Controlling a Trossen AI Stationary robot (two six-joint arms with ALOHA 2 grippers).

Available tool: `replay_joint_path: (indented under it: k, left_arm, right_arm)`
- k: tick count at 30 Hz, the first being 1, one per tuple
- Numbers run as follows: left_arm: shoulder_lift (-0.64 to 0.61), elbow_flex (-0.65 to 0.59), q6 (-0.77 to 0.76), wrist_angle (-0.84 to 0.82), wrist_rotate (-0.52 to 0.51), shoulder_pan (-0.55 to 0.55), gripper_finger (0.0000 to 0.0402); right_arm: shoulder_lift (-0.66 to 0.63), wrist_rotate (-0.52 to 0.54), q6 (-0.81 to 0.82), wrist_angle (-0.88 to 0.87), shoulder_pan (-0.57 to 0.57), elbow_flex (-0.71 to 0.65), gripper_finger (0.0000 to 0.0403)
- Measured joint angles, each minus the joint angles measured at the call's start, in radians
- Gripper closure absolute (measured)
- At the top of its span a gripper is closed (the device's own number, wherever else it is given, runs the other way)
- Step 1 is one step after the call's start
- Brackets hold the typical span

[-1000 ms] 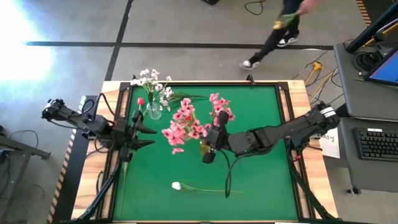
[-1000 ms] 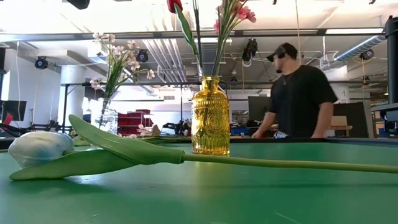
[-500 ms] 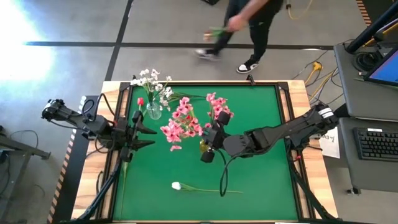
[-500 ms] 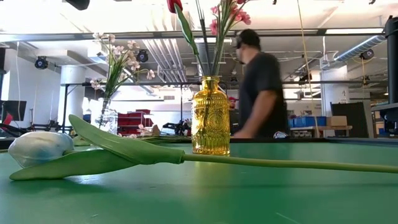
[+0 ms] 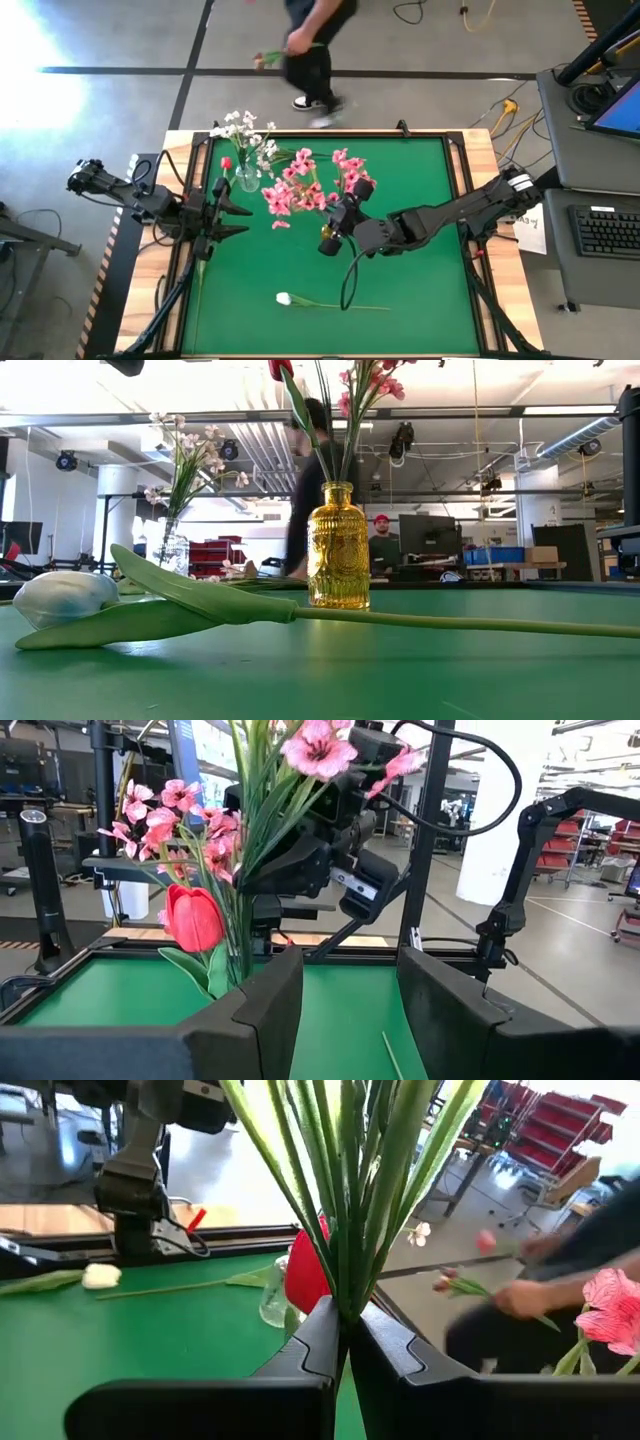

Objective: Sort flowers into vase by color
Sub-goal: Put the pink flowers into the yellow vase

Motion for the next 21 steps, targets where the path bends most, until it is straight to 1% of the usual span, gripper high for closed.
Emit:
replay_joint_path:
  k: [7,15,21]
  left_arm:
    - [0.0,0.0,0.0,0.0,0.0,0.0,0.0249]
    - [0.0,0.0,0.0,0.0,0.0,0.0,0.0249]
    - [0.0,0.0,0.0,-0.003,0.0,0.0,0.0249]
  right_arm:
    - [0.005,0.002,0.07,0.002,-0.002,0.0,0.039]
    - [0.005,0.001,0.09,-0.003,-0.002,-0.002,0.039]
    - [0.005,0.0,0.126,-0.052,-0.002,-0.002,0.039]
